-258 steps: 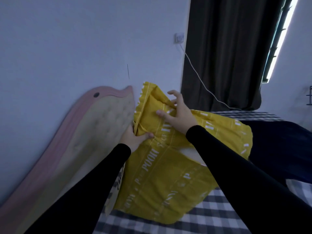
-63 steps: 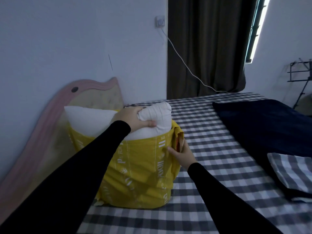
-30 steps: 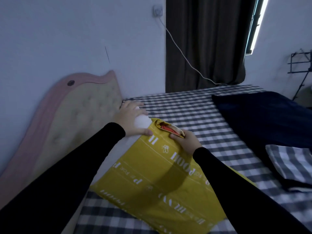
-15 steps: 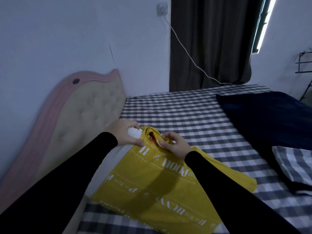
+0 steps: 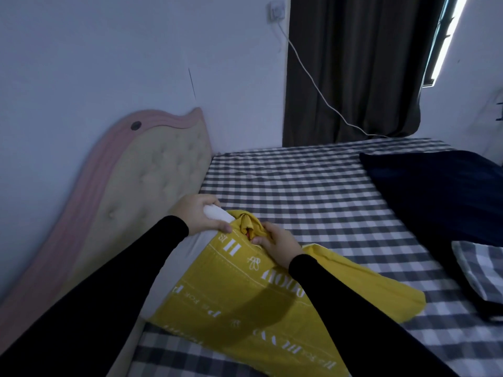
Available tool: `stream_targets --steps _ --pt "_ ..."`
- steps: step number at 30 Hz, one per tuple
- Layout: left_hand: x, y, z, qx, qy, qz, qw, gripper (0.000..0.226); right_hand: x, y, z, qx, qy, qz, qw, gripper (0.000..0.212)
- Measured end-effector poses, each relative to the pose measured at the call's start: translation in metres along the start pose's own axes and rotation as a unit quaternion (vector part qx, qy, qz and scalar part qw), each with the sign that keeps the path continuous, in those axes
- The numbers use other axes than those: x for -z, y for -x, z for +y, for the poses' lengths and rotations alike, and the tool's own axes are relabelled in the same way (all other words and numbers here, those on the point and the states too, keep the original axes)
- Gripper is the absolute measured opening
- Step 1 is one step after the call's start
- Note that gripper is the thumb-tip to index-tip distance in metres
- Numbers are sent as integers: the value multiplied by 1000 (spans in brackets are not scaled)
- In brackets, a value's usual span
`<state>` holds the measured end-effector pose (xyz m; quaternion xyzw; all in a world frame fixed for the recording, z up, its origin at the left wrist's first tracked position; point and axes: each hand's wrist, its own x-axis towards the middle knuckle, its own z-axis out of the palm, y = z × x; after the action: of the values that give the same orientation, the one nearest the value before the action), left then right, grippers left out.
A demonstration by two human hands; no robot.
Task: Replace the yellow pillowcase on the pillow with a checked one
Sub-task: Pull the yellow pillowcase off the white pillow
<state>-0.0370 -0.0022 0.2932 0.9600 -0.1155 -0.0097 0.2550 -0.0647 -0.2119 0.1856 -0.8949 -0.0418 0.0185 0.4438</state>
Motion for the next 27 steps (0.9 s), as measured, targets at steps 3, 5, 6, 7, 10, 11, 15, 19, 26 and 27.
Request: stream_targets --steps 3,5,6,7,10,11,15,19,26,27 --pt "11 1 -1 28 23 24 999 43 20 -3 -4 4 -38 4 999 36" --pt "19 -3 -1 48 46 50 997 42 37 -3 -5 5 -21 2 1000 30" --pt "24 -6 -2 56 52 64 995 53 44 -3 -3 -5 -12 3 1000 30" --pt "29 -9 -2 63 53 72 994 61 50 -3 1 -14 -3 6 1000 30" --pt "48 -14 0 84 53 85 991 75 68 3 15 -37 29 27 999 28" --pt "55 -16 -1 86 58 94 990 78 74 4 20 -47 31 38 998 28" --pt "62 -13 -1 90 64 114 987 87 89 6 25 -62 59 79 993 24" --pt "38 -4 -7 107 23 93 990 82 88 2 9 -18 114 67 991 15" --pt "12 3 8 4 -52 -25 998 76 86 -20 -40 111 197 16 974 23" --pt "17 1 11 7 -28 -33 999 79 89 -25 -45 117 202 16 972 26"
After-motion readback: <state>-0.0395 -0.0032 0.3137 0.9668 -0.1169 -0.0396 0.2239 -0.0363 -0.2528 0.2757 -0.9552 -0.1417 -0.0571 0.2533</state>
